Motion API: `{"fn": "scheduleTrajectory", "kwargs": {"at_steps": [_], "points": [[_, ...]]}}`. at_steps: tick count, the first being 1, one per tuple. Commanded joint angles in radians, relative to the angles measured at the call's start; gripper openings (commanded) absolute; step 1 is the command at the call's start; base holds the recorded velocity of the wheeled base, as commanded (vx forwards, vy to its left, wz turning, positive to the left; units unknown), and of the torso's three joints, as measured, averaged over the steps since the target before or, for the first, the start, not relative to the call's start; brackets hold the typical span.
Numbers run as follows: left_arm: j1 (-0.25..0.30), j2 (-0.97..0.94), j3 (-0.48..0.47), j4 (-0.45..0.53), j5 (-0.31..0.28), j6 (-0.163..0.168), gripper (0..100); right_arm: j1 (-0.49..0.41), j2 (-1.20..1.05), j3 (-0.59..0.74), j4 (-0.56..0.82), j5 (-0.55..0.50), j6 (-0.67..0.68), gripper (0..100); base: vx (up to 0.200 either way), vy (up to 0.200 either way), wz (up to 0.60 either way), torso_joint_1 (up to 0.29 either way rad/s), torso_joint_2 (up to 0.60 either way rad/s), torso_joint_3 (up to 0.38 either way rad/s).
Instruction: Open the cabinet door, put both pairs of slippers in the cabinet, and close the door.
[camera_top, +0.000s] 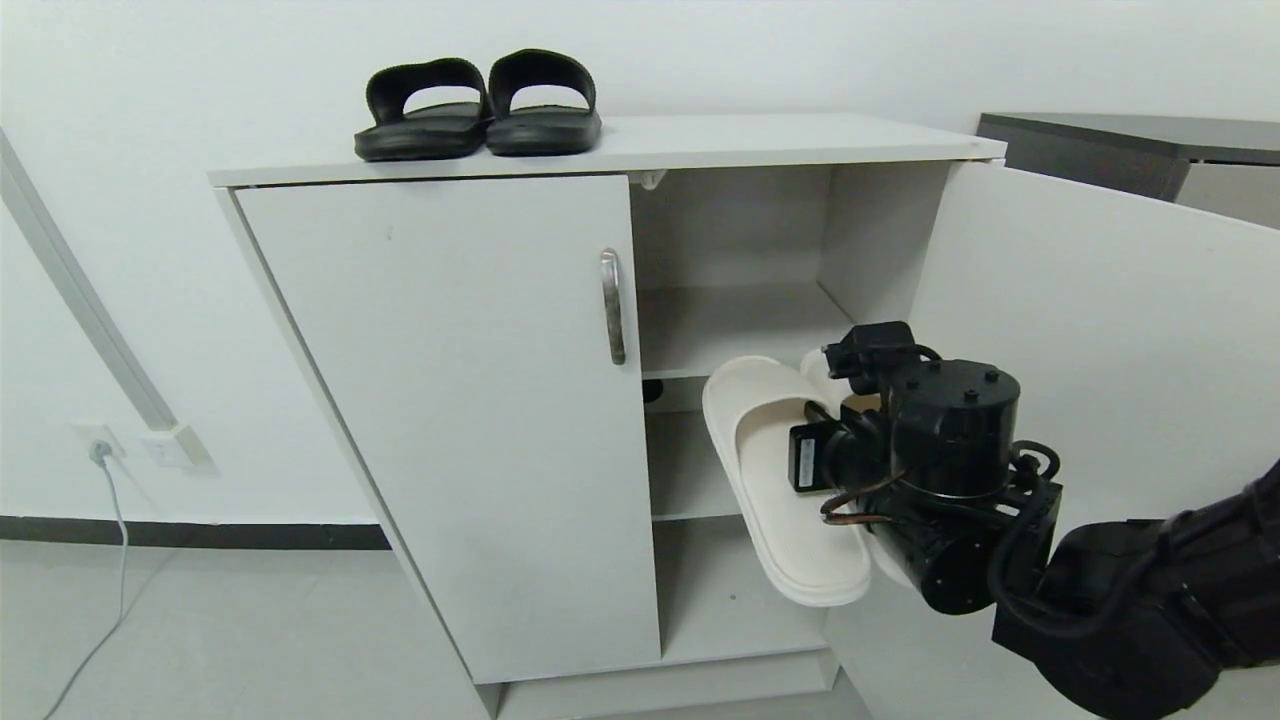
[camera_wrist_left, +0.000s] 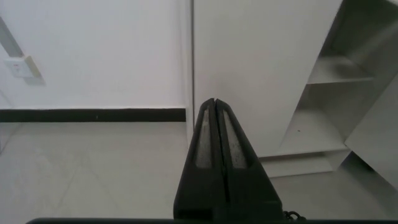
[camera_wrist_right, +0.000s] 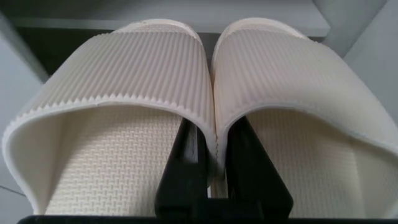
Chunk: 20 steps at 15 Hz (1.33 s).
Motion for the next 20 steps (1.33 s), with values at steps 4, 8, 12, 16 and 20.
{"fn": "scheduleTrajectory", "kwargs": {"at_steps": [4, 8, 12, 16, 20], "points": [[-0.001, 0.003, 0.0, 0.0, 0.0, 0.001, 0, 0.002, -0.003, -0.104, 0.125, 0.005, 0.002, 0, 0.0, 0.0, 0.0, 0.0, 0.0, 0.0], [-0.001, 0.003, 0.0, 0.0, 0.0, 0.001, 0, 0.002, 0.019, -0.278, 0.266, 0.005, 0.014, 0, 0.0, 0.0, 0.0, 0.0, 0.0, 0.0], [-0.001, 0.003, 0.0, 0.0, 0.0, 0.001, 0, 0.0, 0.049, -0.348, 0.311, 0.005, 0.014, 0, 0.0, 0.0, 0.0, 0.0, 0.0, 0.0], [-0.001, 0.003, 0.0, 0.001, 0.0, 0.001, 0, -0.006, 0.055, -0.348, 0.314, 0.005, 0.016, 0, 0.2, 0.0, 0.0, -0.005, 0.0, 0.001], [-0.001, 0.003, 0.0, 0.001, 0.0, 0.001, 0, -0.007, 0.057, -0.348, 0.314, 0.005, 0.014, 0, 0.2, 0.0, 0.0, 0.004, 0.0, 0.006]]}}
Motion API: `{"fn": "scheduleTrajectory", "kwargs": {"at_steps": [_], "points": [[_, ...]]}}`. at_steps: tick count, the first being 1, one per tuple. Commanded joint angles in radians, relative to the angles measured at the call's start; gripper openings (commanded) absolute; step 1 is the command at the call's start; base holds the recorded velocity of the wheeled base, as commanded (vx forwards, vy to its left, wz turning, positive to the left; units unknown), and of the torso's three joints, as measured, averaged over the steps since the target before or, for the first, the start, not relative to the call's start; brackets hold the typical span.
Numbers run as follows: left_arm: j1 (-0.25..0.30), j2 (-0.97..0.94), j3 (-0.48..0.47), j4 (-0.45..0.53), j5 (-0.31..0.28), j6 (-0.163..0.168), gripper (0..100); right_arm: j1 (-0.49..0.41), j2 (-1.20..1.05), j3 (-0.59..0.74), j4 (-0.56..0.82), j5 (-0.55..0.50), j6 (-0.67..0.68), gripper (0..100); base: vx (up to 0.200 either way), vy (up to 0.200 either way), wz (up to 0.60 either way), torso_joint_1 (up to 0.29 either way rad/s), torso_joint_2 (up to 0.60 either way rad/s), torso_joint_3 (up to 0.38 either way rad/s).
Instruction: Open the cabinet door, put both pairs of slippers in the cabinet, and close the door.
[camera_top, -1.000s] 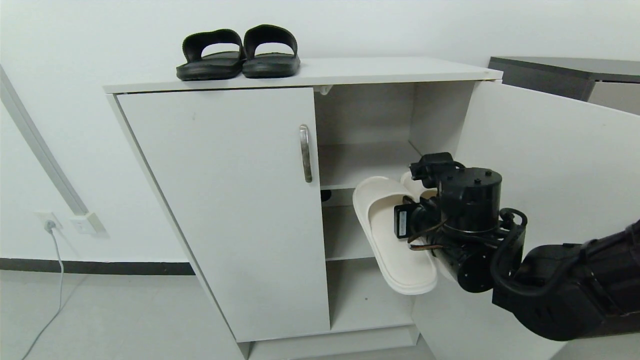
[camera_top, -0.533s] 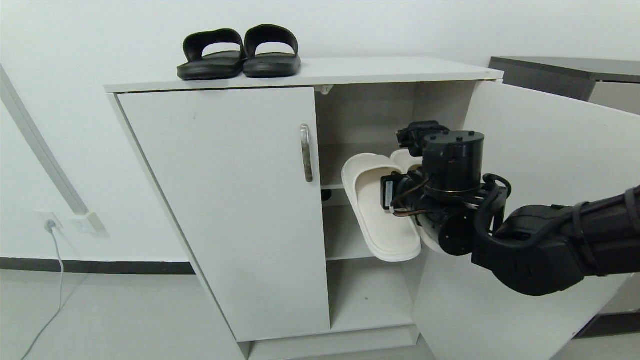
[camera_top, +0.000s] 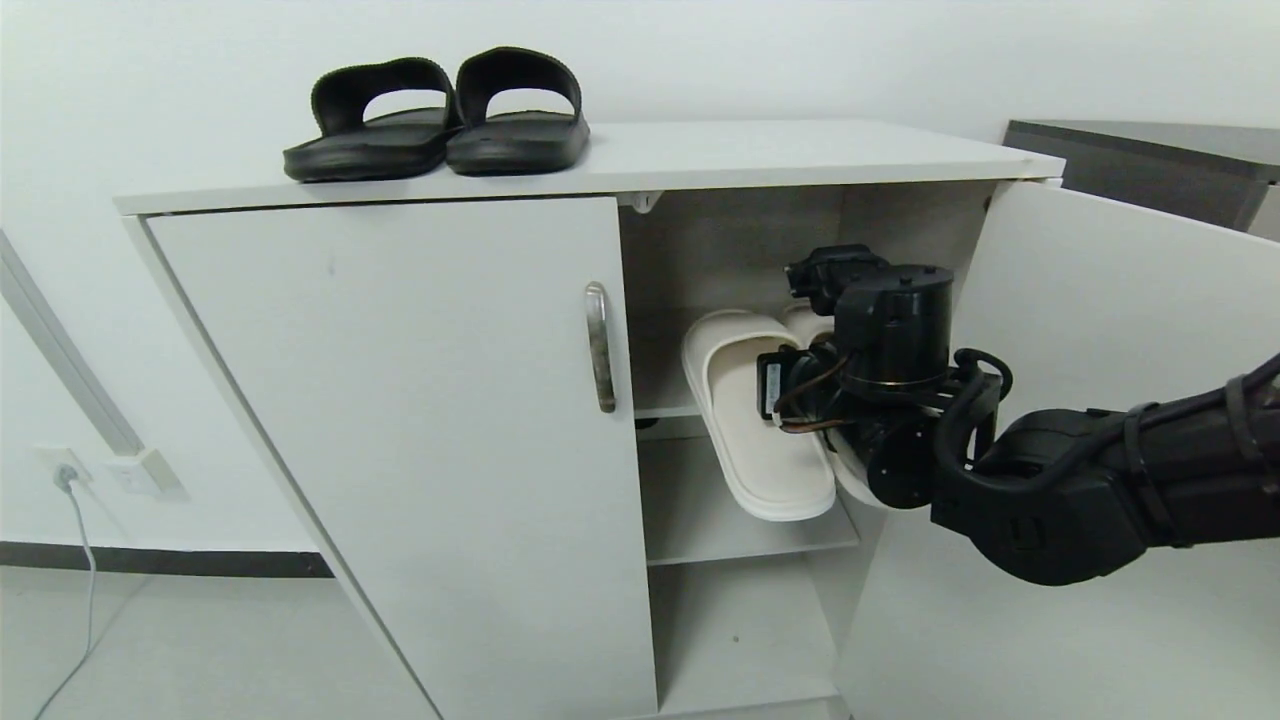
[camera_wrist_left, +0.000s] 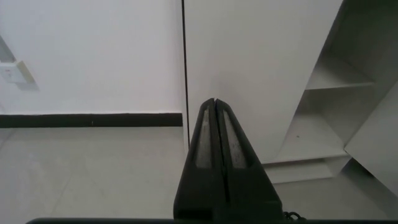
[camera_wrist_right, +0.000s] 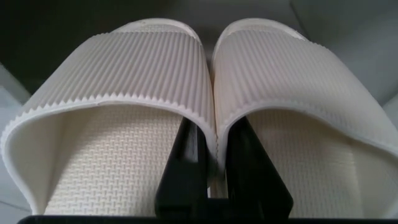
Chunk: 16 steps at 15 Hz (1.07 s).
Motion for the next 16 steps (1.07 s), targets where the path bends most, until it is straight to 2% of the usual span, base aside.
{"fn": "scheduleTrajectory", "kwargs": {"at_steps": [1, 8, 12, 16], "points": [[0.0, 0.002, 0.0, 0.001, 0.0, 0.0, 0, 0.0, 0.006, 0.0, -0.001, 0.0, 0.0, 0, 0.0, 0.0, 0.0, 0.0, 0.0, 0.0], [0.0, 0.002, 0.0, -0.001, 0.0, 0.0, 0, -0.003, 0.024, -0.047, 0.056, 0.022, -0.004, 0, 0.0, 0.0, 0.0, 0.0, 0.0, 0.0], [0.0, 0.002, 0.0, -0.001, 0.0, 0.0, 0, -0.045, 0.113, -0.236, 0.166, 0.06, -0.002, 0, 0.0, 0.0, 0.0, 0.0, 0.0, 0.0], [0.0, 0.002, 0.0, -0.001, 0.0, 0.0, 0, -0.08, 0.203, -0.391, 0.218, 0.074, -0.002, 0, 0.0, 0.0, 0.0, 0.0, 0.0, 0.0]]}}
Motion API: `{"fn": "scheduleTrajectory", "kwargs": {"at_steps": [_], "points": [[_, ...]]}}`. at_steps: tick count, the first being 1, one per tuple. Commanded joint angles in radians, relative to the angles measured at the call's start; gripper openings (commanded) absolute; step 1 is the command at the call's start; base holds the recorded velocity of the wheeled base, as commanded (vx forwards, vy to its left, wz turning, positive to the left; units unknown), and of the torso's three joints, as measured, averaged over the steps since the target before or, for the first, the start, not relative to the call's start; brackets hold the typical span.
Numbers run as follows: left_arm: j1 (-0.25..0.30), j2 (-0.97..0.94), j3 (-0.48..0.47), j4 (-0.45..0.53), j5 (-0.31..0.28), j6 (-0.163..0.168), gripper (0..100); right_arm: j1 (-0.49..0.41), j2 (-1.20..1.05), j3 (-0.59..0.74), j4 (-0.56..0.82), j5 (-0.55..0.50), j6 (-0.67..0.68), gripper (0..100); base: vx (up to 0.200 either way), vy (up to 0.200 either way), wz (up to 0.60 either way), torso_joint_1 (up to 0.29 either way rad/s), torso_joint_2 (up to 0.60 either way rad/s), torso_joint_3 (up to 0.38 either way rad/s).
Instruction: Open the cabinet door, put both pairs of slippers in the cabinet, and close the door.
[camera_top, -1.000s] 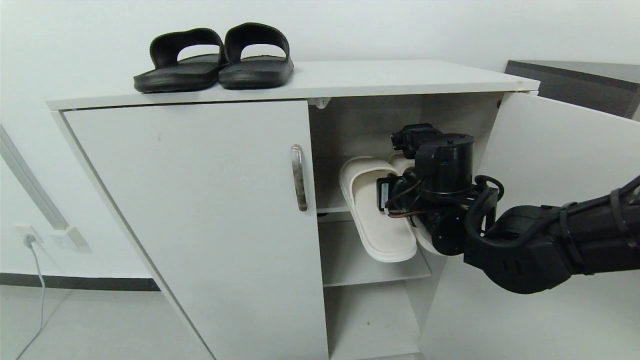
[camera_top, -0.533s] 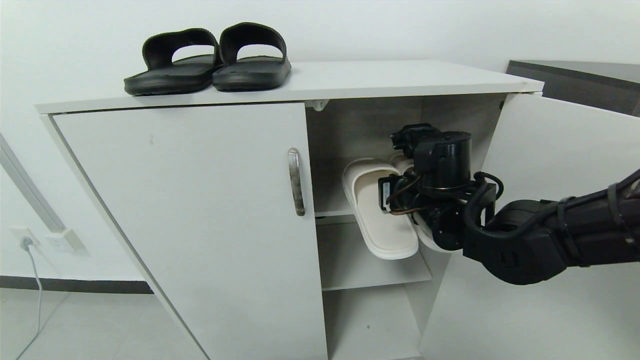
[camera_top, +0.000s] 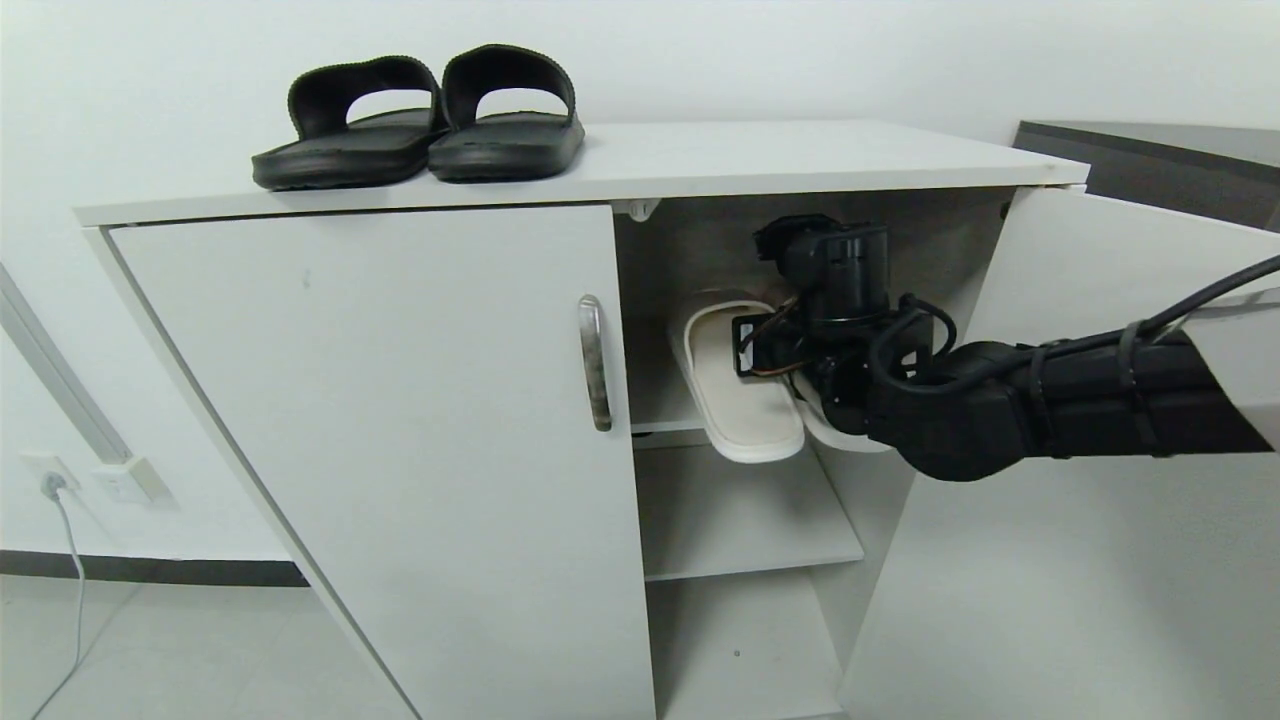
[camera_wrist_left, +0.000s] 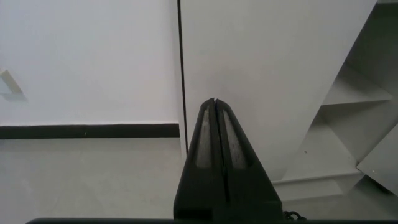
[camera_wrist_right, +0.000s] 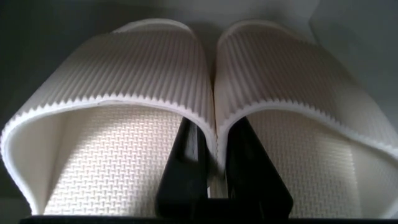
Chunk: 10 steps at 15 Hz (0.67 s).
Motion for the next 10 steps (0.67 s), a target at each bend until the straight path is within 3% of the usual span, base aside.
{"fn": "scheduleTrajectory", "kwargs": {"at_steps": [1, 10], "points": [[0.001, 0.002, 0.0, -0.001, 0.001, 0.0, 0, -0.018, 0.068, -0.078, 0.024, 0.009, 0.0, 0, 0.0, 0.0, 0.0, 0.0, 0.0, 0.0], [0.001, 0.002, 0.0, -0.001, 0.001, 0.0, 0, -0.035, 0.128, -0.178, 0.071, 0.01, 0.002, 0, 0.0, 0.0, 0.0, 0.0, 0.0, 0.0]]}}
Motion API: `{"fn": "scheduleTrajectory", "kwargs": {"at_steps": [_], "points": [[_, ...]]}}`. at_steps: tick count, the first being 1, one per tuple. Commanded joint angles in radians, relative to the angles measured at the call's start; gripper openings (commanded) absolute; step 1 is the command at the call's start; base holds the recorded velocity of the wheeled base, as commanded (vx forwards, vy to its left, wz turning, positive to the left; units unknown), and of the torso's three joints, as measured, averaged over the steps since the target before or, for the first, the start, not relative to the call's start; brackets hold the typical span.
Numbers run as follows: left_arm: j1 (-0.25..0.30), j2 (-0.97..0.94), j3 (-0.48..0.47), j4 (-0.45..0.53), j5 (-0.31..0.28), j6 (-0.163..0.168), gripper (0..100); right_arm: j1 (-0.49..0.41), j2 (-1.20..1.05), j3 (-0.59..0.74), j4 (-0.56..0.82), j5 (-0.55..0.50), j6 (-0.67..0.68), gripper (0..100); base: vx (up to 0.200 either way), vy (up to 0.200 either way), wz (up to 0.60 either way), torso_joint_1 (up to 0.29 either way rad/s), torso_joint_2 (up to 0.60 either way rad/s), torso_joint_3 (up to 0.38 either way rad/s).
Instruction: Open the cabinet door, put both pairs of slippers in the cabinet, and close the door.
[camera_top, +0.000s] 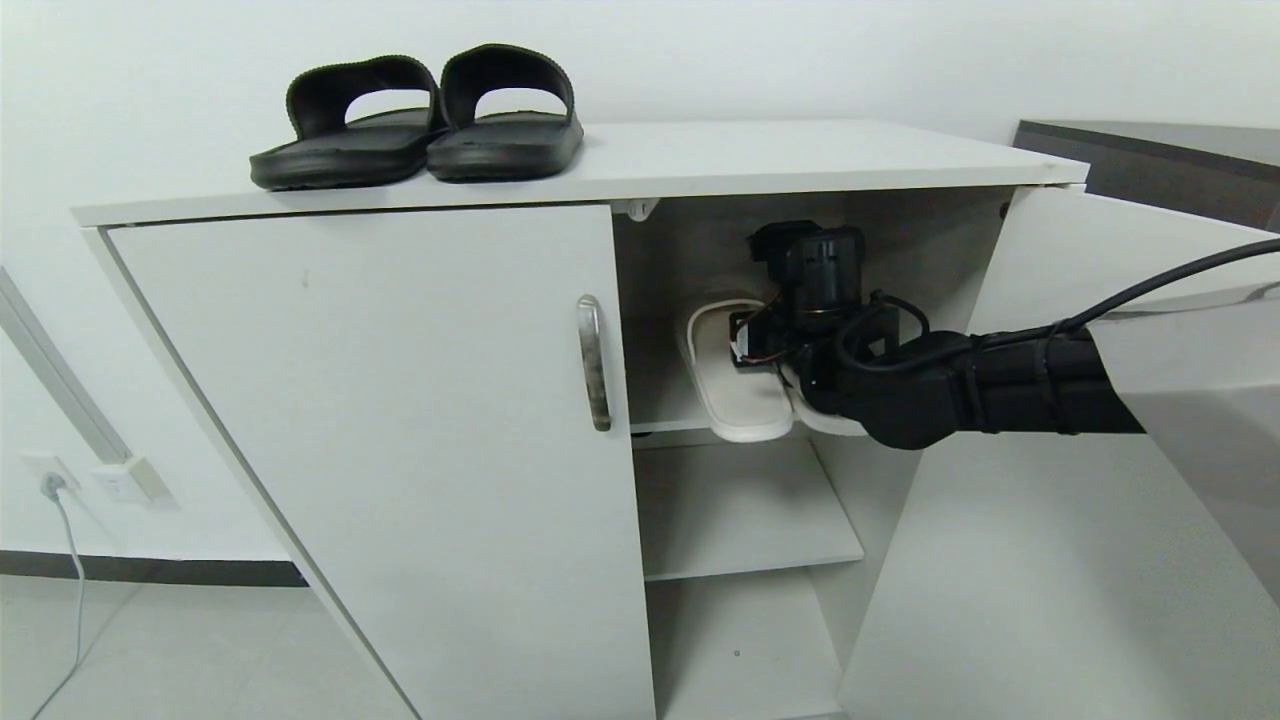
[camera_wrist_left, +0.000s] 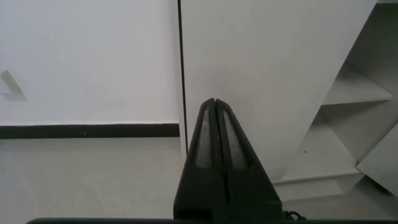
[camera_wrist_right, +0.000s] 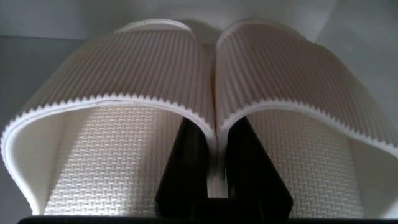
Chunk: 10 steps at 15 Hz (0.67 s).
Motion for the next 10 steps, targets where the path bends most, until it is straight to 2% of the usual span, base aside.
{"fn": "scheduleTrajectory", "kwargs": {"at_steps": [1, 4, 5, 10], "points": [[0.0, 0.002, 0.0, -0.001, 0.0, 0.0, 0, 0.0, 0.012, -0.006, -0.001, 0.0, 0.0, 0, 0.0, 0.0, 0.0, 0.0, 0.0, 0.0], [0.0, 0.002, 0.0, 0.001, 0.0, 0.0, 0, -0.004, 0.015, -0.007, 0.0, 0.0, 0.0, 0, 0.0, 0.0, 0.0, 0.0, 0.0, 0.0], [0.0, 0.002, 0.0, -0.001, 0.0, 0.0, 0, -0.004, 0.015, -0.007, 0.0, 0.0, 0.0, 100, 0.0, 0.0, 0.0, 0.0, 0.0, 0.0], [0.0, 0.002, 0.0, -0.001, 0.0, 0.0, 0, -0.004, 0.009, 0.003, 0.019, 0.0, 0.0, 100, 0.0, 0.0, 0.0, 0.0, 0.0, 0.0]]}}
